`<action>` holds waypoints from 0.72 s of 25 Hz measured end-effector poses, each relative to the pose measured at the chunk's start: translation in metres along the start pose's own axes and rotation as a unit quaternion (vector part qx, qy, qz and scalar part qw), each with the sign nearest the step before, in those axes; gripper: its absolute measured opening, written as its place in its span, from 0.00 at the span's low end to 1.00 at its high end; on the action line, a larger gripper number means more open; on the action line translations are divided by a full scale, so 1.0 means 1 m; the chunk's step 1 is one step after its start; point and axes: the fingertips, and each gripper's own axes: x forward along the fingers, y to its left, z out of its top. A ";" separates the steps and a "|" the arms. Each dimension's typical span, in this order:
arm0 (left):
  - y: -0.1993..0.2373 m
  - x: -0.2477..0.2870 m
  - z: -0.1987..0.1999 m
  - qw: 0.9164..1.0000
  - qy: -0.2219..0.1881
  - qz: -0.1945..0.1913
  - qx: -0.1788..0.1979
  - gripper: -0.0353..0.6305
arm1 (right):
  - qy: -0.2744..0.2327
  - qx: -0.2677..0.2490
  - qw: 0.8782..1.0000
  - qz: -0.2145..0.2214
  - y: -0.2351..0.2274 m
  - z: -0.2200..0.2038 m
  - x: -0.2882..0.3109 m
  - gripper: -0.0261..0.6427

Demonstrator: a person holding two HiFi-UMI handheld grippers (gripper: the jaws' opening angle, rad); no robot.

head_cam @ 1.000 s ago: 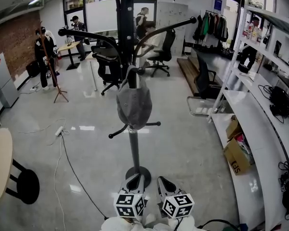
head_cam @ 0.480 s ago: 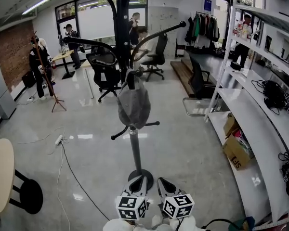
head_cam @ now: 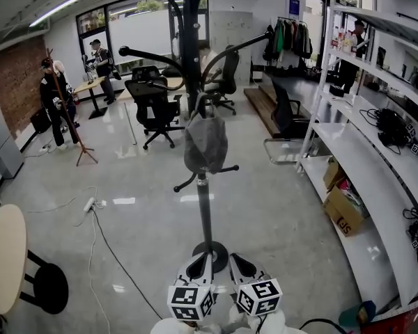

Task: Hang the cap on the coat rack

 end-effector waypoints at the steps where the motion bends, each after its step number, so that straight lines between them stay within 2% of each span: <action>1: 0.001 -0.003 0.001 1.000 -0.003 0.002 0.003 0.06 | -0.003 -0.001 1.000 -0.002 0.002 0.001 -0.003 0.06; 6: -0.002 -0.012 0.000 1.000 -0.009 0.002 -0.002 0.06 | 0.002 -0.007 1.000 -0.005 0.008 -0.003 -0.017 0.06; 12: -0.012 -0.017 -0.011 1.000 0.003 -0.001 -0.006 0.06 | -0.008 -0.025 0.999 -0.020 0.001 0.007 -0.028 0.06; 18: -0.024 -0.022 -0.005 1.000 -0.006 -0.002 0.003 0.06 | -0.006 -0.032 0.999 -0.001 0.007 0.010 -0.032 0.06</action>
